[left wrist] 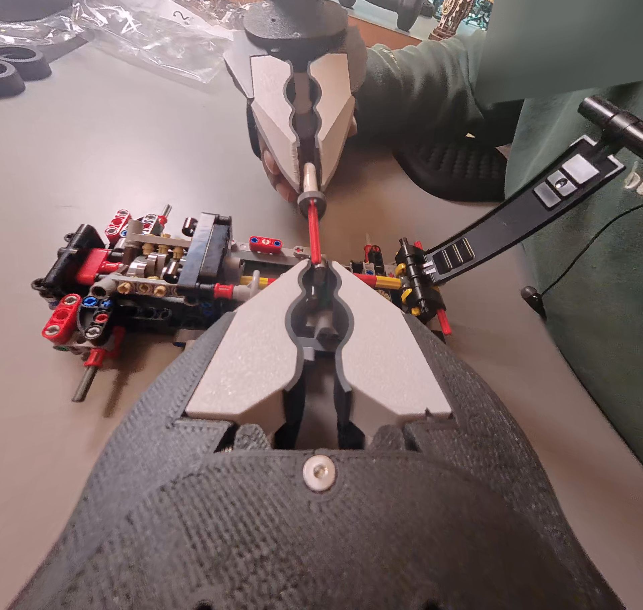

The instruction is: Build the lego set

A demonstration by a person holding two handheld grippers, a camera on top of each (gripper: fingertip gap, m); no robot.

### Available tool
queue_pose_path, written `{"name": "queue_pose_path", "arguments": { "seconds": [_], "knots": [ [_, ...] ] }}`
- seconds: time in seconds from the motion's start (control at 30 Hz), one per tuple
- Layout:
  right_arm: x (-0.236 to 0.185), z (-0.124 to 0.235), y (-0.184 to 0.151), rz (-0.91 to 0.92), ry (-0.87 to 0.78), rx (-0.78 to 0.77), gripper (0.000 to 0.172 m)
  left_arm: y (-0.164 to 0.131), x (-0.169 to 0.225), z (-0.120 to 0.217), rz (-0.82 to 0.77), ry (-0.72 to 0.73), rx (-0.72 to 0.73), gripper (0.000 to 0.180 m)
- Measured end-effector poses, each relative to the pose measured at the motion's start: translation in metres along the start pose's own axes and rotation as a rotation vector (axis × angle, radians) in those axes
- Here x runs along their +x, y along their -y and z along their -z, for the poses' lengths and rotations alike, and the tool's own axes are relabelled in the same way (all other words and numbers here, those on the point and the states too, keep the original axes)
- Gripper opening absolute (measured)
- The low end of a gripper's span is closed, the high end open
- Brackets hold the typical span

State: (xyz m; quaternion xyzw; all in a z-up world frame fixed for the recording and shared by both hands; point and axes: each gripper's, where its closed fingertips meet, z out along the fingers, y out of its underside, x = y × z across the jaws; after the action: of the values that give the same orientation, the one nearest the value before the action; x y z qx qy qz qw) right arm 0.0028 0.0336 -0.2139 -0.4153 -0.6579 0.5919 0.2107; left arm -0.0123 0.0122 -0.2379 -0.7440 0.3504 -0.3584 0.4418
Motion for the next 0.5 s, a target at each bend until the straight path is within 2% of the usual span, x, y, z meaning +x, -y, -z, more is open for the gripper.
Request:
{"name": "queue_pose_path", "arguments": {
  "seconds": [0.5],
  "knots": [
    [-0.0008,-0.0007,-0.0061,-0.013,-0.057,-0.029,0.005,-0.0006,-0.0020,0.0000,0.021,0.046,0.006,0.007]
  ]
}}
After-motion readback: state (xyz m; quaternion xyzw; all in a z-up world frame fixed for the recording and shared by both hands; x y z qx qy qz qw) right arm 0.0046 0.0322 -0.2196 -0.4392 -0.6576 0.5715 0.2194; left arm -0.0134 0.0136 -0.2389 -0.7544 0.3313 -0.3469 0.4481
